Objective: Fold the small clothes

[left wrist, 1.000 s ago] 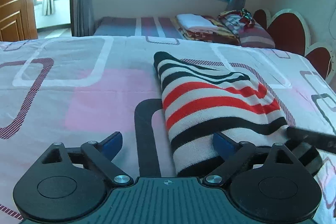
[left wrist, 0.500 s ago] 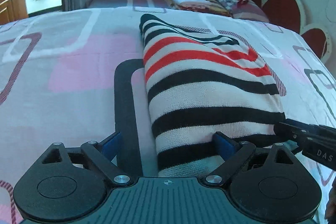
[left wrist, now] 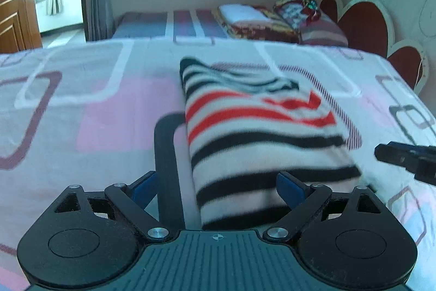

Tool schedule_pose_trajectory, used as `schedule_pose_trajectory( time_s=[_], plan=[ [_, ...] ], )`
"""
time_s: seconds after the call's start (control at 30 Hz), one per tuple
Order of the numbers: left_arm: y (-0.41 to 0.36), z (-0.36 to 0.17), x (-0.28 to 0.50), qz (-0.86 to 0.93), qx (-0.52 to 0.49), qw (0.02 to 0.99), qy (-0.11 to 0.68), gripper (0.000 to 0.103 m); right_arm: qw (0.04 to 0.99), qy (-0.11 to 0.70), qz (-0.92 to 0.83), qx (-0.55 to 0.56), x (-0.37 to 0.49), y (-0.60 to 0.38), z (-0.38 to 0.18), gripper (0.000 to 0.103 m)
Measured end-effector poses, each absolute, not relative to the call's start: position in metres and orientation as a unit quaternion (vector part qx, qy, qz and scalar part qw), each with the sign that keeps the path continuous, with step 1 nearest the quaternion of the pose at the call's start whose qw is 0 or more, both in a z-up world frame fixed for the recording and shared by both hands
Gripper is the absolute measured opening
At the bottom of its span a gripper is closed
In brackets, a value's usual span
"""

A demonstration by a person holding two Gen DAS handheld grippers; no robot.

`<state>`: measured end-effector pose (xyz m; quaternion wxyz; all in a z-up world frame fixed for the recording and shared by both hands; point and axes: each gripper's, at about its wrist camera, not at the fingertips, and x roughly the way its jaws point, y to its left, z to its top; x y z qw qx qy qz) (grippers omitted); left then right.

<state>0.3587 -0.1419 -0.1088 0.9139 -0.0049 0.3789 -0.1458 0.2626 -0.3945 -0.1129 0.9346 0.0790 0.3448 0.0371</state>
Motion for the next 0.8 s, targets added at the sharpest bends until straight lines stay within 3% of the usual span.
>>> schedule_pose_trajectory(
  time_s=[0.37,0.67,0.73,0.8],
  plan=[
    [-0.156,-0.072,0.421,-0.140,-0.005,0.921,0.363,0.092,0.944,0.321,0.068,-0.013,0.322,-0.396,-0.058,0.038],
    [-0.169,-0.142,0.459,-0.115,-0.007,0.902,0.416,0.093,0.930,0.355,0.089,0.026,0.374,-0.374,-0.127,0.038],
    [-0.164,-0.156,0.460,-0.110,-0.030,0.899,0.422,0.103,0.927,0.365,0.081,0.014,0.379,-0.374,-0.140,0.037],
    [-0.159,-0.160,0.466,-0.110,-0.052,0.893,0.433,0.103,0.919,0.387,0.076,-0.002,0.384,-0.374,-0.160,0.036]
  ],
)
